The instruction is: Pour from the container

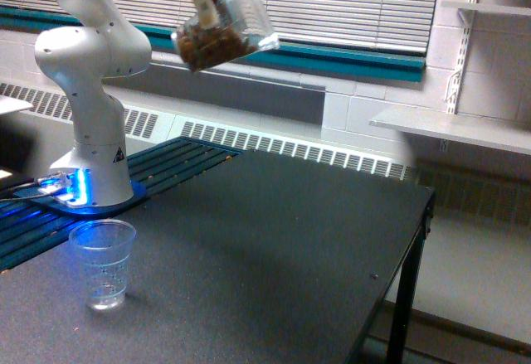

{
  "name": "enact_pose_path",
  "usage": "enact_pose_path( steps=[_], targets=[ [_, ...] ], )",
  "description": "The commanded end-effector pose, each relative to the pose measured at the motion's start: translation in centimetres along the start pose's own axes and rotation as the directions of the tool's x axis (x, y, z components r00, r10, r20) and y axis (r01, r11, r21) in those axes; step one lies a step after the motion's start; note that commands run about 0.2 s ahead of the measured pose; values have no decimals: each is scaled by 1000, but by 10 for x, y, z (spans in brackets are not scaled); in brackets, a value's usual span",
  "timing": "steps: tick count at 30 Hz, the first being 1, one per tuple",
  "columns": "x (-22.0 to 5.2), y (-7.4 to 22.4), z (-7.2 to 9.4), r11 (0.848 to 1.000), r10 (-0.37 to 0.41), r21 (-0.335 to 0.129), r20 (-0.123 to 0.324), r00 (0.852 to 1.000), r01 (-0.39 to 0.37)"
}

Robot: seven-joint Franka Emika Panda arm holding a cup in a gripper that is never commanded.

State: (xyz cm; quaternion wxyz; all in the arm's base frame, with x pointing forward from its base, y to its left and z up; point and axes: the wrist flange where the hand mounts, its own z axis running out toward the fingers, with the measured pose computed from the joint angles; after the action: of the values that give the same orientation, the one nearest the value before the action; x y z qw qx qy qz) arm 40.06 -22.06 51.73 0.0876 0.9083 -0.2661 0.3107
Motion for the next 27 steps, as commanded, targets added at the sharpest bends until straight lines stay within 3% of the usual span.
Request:
enact_pose_path(
  steps=[1,18,27],
  targets=[
    [-13,15,-2,997,-76,-19,17,997,77],
    [-52,50,6,982,-169,-63,100,981,176],
    [-67,69,11,977,-187,-81,112,976,197]
  ],
)
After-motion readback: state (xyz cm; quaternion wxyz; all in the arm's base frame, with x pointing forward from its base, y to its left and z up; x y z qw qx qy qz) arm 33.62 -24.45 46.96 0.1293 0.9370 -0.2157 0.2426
